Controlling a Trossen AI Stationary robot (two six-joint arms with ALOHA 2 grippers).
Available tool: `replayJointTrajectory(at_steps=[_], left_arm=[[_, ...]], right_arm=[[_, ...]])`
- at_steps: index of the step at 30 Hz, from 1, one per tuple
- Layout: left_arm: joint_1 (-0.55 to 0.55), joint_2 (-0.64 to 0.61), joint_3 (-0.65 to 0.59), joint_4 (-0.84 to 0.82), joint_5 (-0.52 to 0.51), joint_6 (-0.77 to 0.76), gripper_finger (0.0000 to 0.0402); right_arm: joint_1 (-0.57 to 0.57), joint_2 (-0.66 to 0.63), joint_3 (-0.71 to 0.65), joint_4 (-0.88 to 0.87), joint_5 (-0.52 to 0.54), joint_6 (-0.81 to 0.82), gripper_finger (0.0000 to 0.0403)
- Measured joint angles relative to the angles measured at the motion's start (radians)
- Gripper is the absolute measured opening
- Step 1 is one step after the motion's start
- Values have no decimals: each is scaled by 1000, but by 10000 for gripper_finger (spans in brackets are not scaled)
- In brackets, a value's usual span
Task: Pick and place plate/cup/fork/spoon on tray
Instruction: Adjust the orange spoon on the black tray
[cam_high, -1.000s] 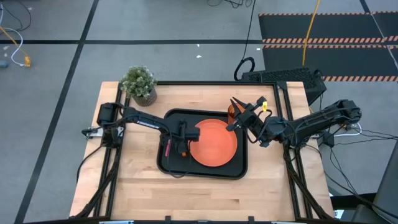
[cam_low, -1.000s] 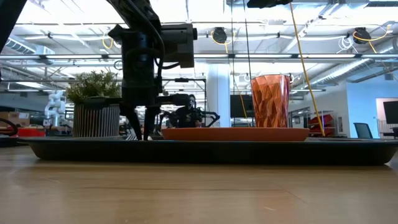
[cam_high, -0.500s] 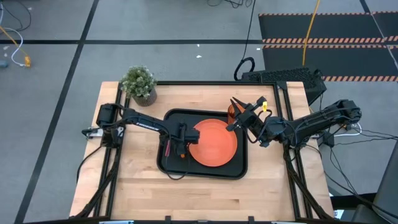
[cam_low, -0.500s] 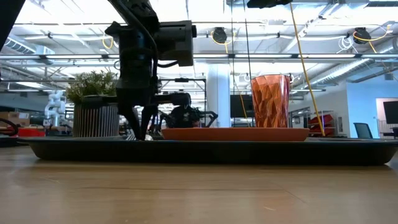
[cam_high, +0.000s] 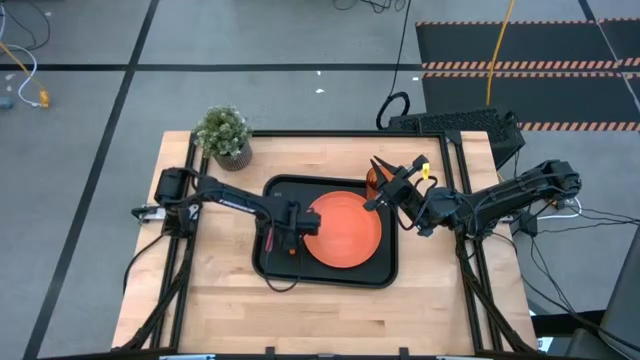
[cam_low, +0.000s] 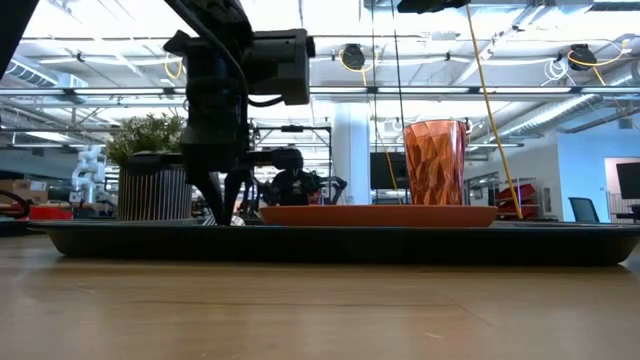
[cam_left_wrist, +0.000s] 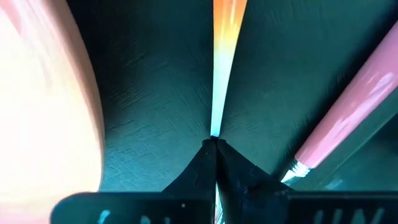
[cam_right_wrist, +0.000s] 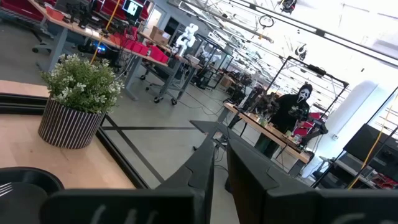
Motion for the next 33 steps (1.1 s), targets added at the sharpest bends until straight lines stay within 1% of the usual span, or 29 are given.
replayJointTrajectory(at_steps=[4, 13, 28, 33], left_arm=[[-8, -14, -1, 0, -8, -15, 0], [0, -107, -1, 5, -1, -46, 0], [-36, -112, -1, -54, 4, -147, 0], [-62, -112, -1, -64, -23, -157, 0]], right_arm=[[0, 0, 0, 0, 0, 0, 36], [0, 0, 0, 0, 0, 0, 36], [0, 0, 0, -11, 0, 4, 36], [0, 0, 0, -16, 0, 7, 36]])
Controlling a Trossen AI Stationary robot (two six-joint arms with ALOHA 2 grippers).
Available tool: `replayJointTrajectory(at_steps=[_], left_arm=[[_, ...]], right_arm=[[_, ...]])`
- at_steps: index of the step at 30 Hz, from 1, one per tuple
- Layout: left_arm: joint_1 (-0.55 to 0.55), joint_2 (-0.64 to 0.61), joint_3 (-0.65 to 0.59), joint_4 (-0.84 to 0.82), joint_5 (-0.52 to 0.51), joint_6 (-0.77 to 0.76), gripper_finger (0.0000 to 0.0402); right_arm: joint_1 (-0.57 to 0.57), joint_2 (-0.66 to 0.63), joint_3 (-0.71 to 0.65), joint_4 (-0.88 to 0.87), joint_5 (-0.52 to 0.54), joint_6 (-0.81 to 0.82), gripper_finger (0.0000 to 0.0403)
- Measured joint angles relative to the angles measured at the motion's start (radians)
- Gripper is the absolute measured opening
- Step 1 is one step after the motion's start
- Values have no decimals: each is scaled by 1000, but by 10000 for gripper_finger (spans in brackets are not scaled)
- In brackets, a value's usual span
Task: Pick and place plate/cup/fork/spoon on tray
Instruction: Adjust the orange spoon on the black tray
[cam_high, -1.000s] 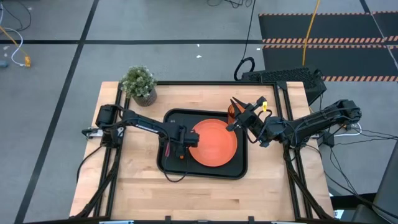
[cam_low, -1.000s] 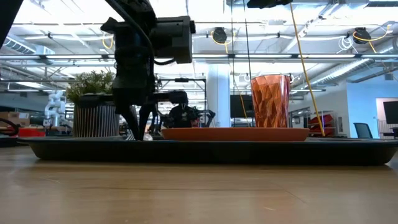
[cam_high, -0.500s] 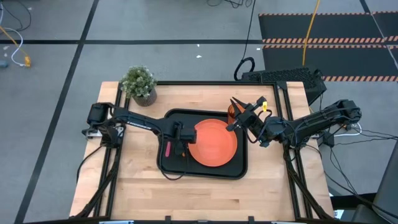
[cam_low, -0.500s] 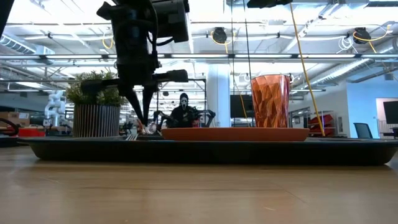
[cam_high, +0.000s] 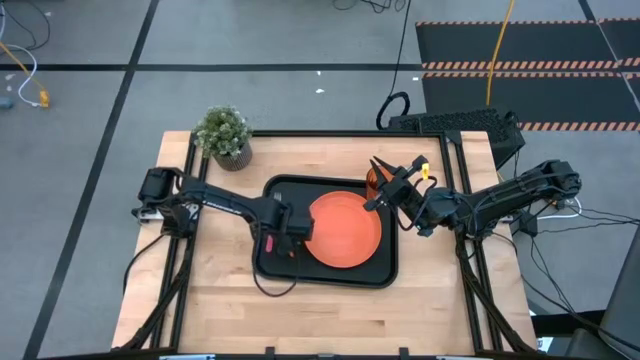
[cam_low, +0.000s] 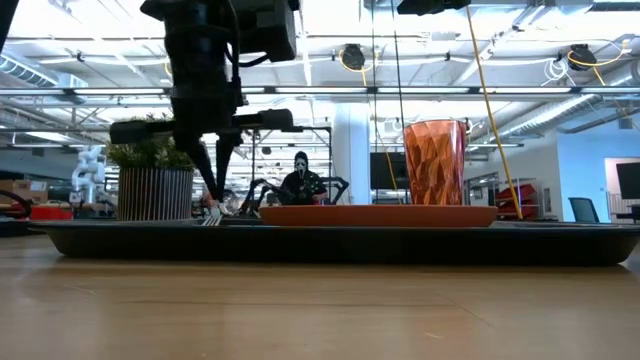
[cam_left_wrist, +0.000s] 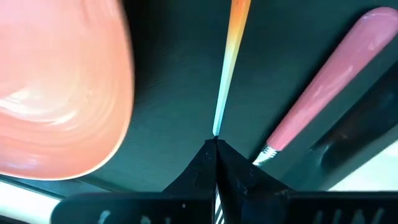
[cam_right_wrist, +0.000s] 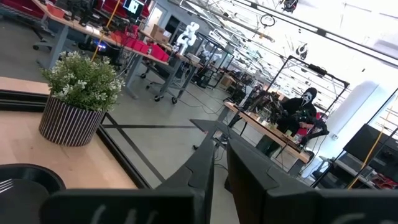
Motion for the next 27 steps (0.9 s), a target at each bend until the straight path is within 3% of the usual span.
replayJointTrajectory(at_steps=[17, 27], left_arm=[[-23, -13, -1, -119, -11, -107, 0], [38, -17, -87, 96, 57, 58, 0]], right_arm=[[0, 0, 0, 0, 0, 1, 36], [0, 0, 0, 1, 0, 7, 36]])
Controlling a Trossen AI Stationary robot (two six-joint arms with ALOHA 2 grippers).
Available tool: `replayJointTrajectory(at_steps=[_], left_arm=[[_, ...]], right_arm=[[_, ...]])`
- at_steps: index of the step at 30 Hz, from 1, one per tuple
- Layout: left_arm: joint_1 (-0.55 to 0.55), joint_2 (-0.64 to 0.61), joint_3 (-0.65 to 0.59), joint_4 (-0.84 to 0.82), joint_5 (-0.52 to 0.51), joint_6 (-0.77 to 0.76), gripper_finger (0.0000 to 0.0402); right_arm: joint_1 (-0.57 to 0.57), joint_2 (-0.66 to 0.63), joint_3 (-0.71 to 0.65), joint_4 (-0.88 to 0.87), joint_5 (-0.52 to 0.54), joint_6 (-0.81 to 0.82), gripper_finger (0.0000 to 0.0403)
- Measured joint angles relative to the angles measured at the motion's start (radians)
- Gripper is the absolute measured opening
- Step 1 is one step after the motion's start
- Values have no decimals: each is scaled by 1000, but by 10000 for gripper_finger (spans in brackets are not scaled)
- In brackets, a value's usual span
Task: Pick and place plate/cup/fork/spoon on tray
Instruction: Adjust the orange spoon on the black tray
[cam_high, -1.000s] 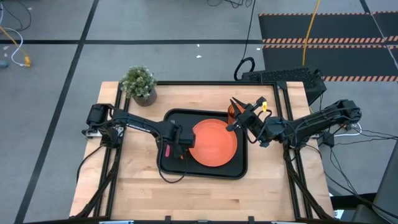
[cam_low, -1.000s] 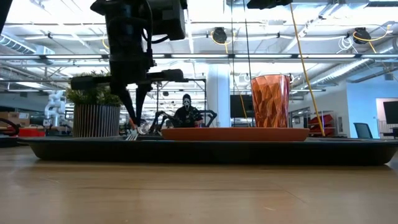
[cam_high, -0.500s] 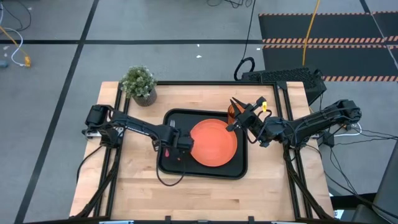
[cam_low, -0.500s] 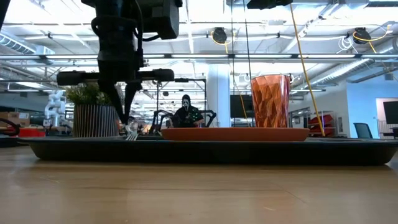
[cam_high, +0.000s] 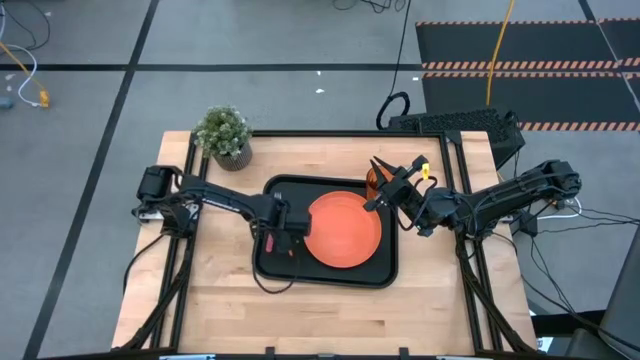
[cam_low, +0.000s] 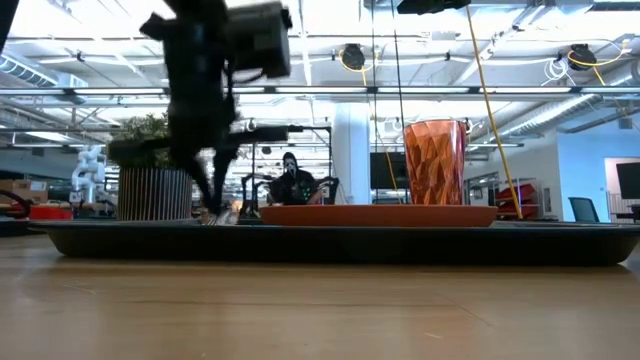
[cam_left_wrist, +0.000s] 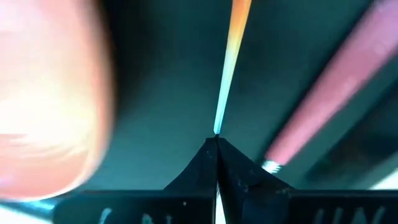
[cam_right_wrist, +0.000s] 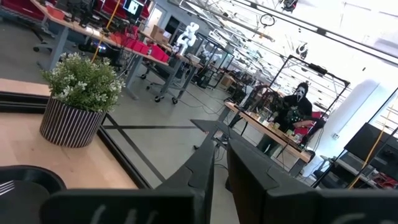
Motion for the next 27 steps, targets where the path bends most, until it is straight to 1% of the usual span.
replayJointTrajectory(at_steps=[6, 10, 14, 18, 24, 27], left_arm=[[32, 1, -76, 61, -22, 37, 3], [54, -3, -107, 122, -24, 40, 27], [65, 0, -111, 123, -21, 38, 56], [65, 0, -111, 131, -24, 63, 75], [65, 0, -111, 176, -24, 90, 80], [65, 0, -111, 185, -43, 101, 81]], right_arm=[[0, 0, 0, 0, 0, -4, 36], [0, 0, 0, 0, 0, -5, 36], [0, 0, 0, 0, 0, -6, 36], [0, 0, 0, 0, 0, -7, 36], [0, 0, 0, 0, 0, -7, 36], [0, 0, 0, 0, 0, -7, 36]])
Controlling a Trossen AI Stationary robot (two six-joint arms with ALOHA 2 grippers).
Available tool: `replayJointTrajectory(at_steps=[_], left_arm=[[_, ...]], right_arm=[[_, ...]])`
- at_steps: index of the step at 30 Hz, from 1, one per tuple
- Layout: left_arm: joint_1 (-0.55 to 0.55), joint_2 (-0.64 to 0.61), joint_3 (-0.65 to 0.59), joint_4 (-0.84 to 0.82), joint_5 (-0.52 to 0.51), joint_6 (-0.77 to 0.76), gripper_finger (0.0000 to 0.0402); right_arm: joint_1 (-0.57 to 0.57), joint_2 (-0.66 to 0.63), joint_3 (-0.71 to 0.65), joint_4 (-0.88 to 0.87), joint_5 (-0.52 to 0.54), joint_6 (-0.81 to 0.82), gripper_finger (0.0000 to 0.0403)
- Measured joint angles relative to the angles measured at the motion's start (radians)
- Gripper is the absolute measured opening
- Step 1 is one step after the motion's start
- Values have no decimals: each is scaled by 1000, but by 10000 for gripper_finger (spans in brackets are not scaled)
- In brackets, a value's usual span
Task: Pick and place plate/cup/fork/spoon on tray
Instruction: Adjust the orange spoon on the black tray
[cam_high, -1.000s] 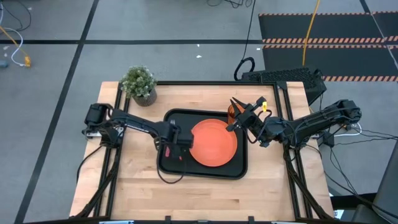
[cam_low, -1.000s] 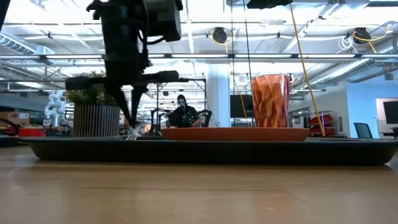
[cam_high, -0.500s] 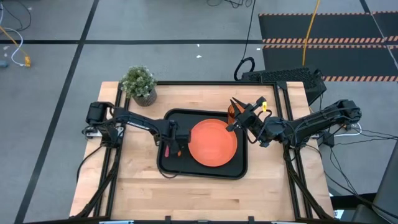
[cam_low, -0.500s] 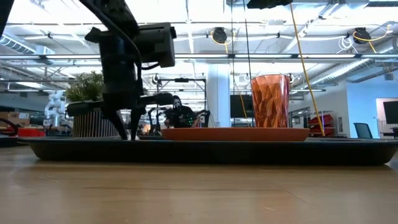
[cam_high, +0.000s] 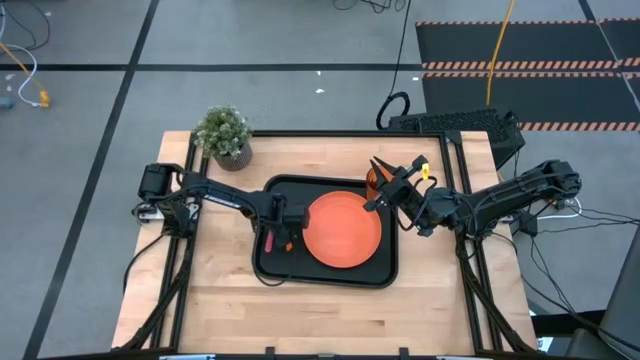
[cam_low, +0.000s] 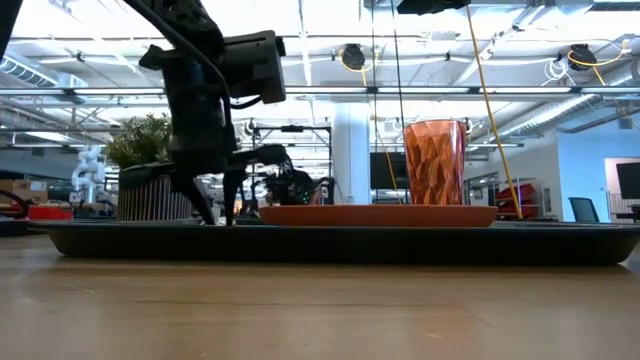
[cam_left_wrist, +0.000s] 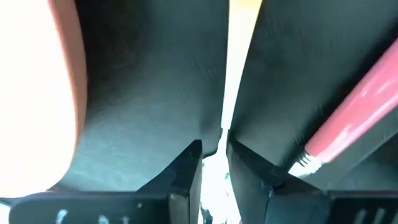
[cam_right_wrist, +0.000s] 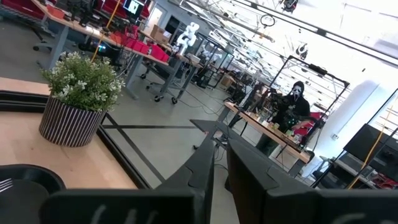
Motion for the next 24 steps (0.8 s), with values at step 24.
replayJointTrajectory(at_steps=[24], left_arm=[[-13, -63, 0, 94, -122, -33, 81]], right_arm=[[0, 0, 0, 0, 0, -1, 36]])
